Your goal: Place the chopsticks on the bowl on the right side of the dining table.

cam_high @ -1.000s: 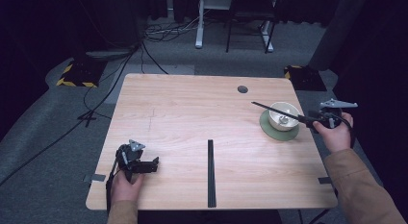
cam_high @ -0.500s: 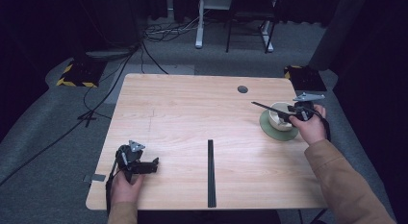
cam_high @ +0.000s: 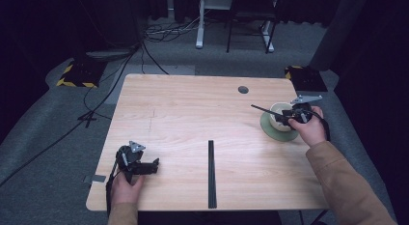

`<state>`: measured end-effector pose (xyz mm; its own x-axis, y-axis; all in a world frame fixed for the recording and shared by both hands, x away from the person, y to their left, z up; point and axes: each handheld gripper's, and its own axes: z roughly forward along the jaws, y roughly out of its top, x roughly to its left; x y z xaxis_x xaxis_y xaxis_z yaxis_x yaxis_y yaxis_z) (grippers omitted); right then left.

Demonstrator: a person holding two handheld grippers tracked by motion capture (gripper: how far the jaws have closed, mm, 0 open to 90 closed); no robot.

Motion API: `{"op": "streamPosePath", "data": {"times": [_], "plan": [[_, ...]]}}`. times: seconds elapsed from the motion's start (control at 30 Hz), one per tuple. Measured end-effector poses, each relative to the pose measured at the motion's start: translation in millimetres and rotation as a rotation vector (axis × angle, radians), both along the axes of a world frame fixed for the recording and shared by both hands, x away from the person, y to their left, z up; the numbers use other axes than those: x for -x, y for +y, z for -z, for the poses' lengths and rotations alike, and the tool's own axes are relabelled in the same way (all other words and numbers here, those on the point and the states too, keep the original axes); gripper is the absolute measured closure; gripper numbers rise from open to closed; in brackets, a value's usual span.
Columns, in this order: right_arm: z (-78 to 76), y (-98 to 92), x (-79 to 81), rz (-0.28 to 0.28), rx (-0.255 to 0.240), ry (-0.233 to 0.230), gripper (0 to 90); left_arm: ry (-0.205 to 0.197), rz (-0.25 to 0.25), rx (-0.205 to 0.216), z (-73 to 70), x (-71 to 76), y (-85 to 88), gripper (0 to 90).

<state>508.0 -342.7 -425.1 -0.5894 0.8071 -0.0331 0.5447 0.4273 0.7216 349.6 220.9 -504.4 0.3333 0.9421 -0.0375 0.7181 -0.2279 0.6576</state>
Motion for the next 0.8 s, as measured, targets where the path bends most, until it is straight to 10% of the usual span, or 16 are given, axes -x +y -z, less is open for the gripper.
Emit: {"op": "streamPosePath", "data": {"times": [0.5,0.8], "plan": [[-18.9,-41.0,41.5,0.073,-0.045,-0.093,50.3,0.000,-0.001,0.001,0.0,0.0,-0.1,0.5],[1.5,-79.0,51.9,0.176,-0.015,-0.070,45.8,-0.001,0.001,0.003,0.2,-0.4,-0.2,0.5]]}}
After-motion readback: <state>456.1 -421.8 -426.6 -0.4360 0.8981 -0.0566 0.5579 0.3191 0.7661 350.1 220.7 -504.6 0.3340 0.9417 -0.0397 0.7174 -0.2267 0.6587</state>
